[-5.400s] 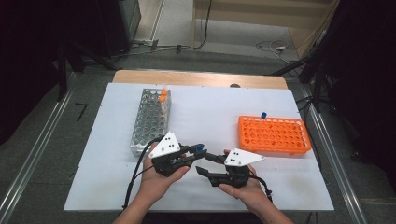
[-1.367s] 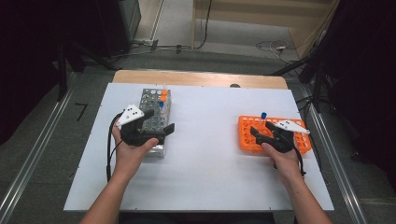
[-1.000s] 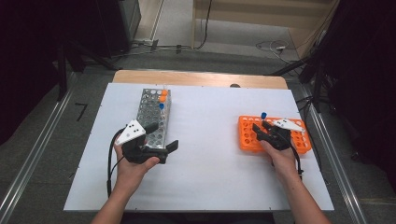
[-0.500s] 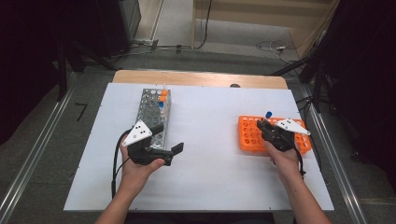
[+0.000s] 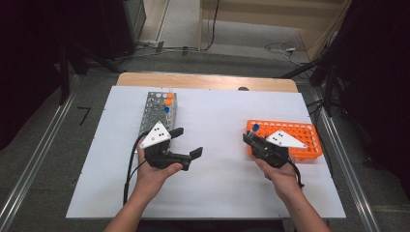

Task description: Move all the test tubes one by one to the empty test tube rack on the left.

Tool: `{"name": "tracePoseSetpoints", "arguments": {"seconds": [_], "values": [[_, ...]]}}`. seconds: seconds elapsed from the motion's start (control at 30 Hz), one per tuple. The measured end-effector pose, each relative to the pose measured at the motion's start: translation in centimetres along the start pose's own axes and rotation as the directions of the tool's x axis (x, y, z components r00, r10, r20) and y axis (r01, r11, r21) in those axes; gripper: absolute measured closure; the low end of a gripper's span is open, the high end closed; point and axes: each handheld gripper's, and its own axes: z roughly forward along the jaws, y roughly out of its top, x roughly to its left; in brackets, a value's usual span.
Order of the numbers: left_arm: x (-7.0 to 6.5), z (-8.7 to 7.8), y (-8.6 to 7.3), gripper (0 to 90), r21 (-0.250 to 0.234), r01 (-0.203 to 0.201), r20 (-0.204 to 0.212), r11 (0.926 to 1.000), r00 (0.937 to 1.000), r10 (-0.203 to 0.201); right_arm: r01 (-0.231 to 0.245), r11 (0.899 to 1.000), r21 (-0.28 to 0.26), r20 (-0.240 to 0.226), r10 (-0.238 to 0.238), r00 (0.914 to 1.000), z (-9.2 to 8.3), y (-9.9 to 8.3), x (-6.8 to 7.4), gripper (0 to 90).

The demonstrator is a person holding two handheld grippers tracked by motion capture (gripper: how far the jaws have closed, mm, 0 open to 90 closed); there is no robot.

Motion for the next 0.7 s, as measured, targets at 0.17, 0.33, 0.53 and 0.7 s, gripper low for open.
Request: {"name": "tracePoseSetpoints", "arguments": {"seconds": [0.17, 0.33, 0.53, 0.7], "values": [[-0.8, 1.1, 0.1, 14.4, 0.01, -0.02, 0.043, 0.9998, 0.9989, 0.02, 0.03, 0.999, 0.017, -0.073, -0.029, 0.9969, 0.6, 0.0, 2.6, 75.0], [-1.8, 2.2, 0.2, 26.0, 0.016, -0.048, 0.093, 0.9987, 0.9946, 0.046, 0.059, 0.998, 0.027, -0.139, -0.054, 0.9888, 1.1, 0.0, 5.0, 75.0], [-2.8, 3.6, 0.3, 41.7, 0.035, -0.077, 0.128, 0.9964, 0.9892, 0.072, 0.084, 0.996, 0.032, -0.195, -0.076, 0.9779, 1.5, 0.0, 7.0, 75.0], [-3.5, 4.3, 0.2, 53.6, 0.045, -0.1, 0.151, 0.994, 0.9842, 0.092, 0.094, 0.995, 0.038, -0.218, -0.084, 0.9724, 1.6, -0.1, 7.9, 75.0]]}}
